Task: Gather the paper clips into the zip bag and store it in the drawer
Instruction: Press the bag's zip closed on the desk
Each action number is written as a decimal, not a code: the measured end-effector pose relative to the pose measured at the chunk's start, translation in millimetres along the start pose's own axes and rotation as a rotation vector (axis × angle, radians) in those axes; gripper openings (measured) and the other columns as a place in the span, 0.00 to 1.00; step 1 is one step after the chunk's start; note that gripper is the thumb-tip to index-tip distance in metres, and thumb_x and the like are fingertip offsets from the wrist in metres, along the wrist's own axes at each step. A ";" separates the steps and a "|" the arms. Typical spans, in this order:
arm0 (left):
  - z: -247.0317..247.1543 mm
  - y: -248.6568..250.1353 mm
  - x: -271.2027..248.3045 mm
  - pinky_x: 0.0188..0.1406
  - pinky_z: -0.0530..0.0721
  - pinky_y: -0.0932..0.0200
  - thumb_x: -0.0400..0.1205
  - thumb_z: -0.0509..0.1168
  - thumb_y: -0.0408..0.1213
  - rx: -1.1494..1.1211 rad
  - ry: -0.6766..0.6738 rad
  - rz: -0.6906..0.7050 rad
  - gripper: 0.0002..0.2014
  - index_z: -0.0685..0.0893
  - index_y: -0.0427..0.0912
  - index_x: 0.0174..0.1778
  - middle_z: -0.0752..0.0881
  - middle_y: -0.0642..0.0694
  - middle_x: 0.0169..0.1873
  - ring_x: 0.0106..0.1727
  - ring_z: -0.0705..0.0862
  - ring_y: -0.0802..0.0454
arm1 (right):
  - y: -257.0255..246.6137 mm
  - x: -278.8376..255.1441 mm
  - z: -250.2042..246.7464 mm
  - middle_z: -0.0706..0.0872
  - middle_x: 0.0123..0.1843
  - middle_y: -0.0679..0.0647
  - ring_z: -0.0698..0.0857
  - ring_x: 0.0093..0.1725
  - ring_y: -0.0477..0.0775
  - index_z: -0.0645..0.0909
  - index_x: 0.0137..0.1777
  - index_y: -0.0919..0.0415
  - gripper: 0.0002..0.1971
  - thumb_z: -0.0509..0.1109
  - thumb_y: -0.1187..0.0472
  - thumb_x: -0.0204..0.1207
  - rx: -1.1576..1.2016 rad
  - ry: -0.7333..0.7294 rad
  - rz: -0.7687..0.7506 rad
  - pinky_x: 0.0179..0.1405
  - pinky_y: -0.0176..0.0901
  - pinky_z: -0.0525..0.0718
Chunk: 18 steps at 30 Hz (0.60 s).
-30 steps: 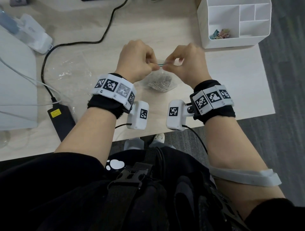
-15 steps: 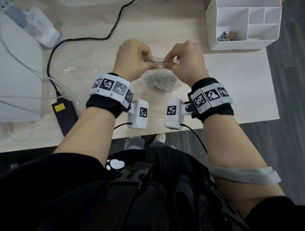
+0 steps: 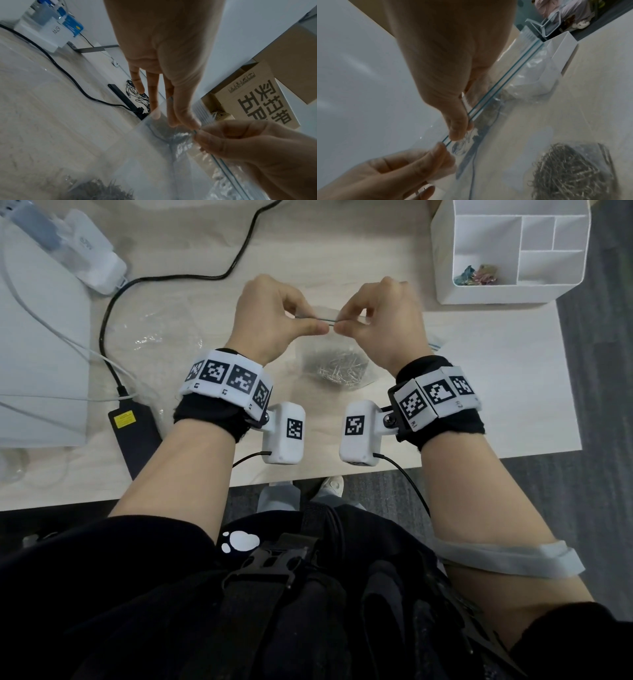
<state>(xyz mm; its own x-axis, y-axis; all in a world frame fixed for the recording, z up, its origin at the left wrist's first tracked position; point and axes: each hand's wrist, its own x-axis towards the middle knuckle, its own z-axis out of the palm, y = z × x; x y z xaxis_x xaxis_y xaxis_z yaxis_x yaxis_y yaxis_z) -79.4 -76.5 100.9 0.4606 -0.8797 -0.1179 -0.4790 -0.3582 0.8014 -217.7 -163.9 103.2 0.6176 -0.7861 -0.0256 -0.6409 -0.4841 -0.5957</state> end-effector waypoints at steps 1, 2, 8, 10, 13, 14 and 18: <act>-1.0 -0.4 0.5 0.39 0.72 0.79 0.66 0.78 0.44 -0.010 -0.005 0.001 0.10 0.90 0.43 0.36 0.84 0.59 0.27 0.30 0.79 0.71 | 0.5 0.7 0.6 0.85 0.44 0.49 0.74 0.43 0.47 0.88 0.42 0.52 0.03 0.76 0.55 0.70 -0.011 0.007 0.013 0.44 0.39 0.70; -2.4 -1.1 0.3 0.39 0.69 0.82 0.67 0.78 0.43 -0.015 -0.002 0.002 0.09 0.90 0.44 0.38 0.85 0.57 0.29 0.31 0.79 0.74 | 1.1 0.9 1.4 0.82 0.44 0.49 0.74 0.44 0.46 0.88 0.42 0.52 0.03 0.76 0.56 0.70 -0.019 0.011 0.026 0.45 0.38 0.71; -3.0 -2.1 -1.3 0.39 0.68 0.86 0.70 0.76 0.42 0.024 0.071 0.032 0.10 0.89 0.37 0.37 0.86 0.50 0.35 0.31 0.79 0.76 | 2.5 -3.1 0.8 0.88 0.44 0.48 0.73 0.41 0.46 0.88 0.43 0.52 0.05 0.75 0.53 0.70 0.001 0.019 0.023 0.43 0.38 0.68; -2.5 -4.3 1.1 0.41 0.71 0.83 0.71 0.76 0.43 0.046 0.119 0.010 0.10 0.90 0.38 0.39 0.86 0.51 0.35 0.32 0.80 0.71 | 7.2 -4.0 -5.9 0.89 0.46 0.49 0.75 0.42 0.46 0.87 0.48 0.54 0.10 0.76 0.52 0.69 -0.023 -0.013 0.048 0.43 0.39 0.71; -1.6 -9.0 4.4 0.58 0.76 0.69 0.73 0.73 0.44 0.093 0.217 -0.042 0.09 0.90 0.43 0.43 0.85 0.56 0.38 0.44 0.84 0.61 | 22.4 -5.3 -20.3 0.89 0.49 0.52 0.80 0.44 0.50 0.87 0.49 0.57 0.11 0.76 0.55 0.69 -0.124 -0.011 0.107 0.43 0.37 0.72; 0.1 -8.9 5.3 0.65 0.75 0.60 0.73 0.72 0.44 0.111 0.241 -0.032 0.08 0.90 0.45 0.44 0.85 0.57 0.40 0.49 0.85 0.58 | 28.0 -6.1 -24.9 0.89 0.49 0.53 0.82 0.45 0.53 0.87 0.48 0.57 0.09 0.76 0.57 0.69 -0.132 0.014 0.136 0.42 0.37 0.73; 10.0 5.2 6.1 0.69 0.61 0.51 0.70 0.72 0.53 0.313 0.233 0.070 0.19 0.85 0.55 0.56 0.84 0.60 0.56 0.68 0.73 0.57 | 37.1 -13.2 -30.3 0.89 0.42 0.55 0.82 0.41 0.51 0.88 0.40 0.58 0.04 0.77 0.59 0.67 -0.023 0.082 0.181 0.40 0.40 0.77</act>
<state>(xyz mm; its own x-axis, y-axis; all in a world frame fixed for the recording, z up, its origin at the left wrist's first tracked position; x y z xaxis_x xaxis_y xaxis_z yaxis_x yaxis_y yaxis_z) -86.6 -86.8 98.4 0.5589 -0.8237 0.0954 -0.7034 -0.4100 0.5806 -263.4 -183.2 105.8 0.4529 -0.8892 -0.0646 -0.7488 -0.3400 -0.5689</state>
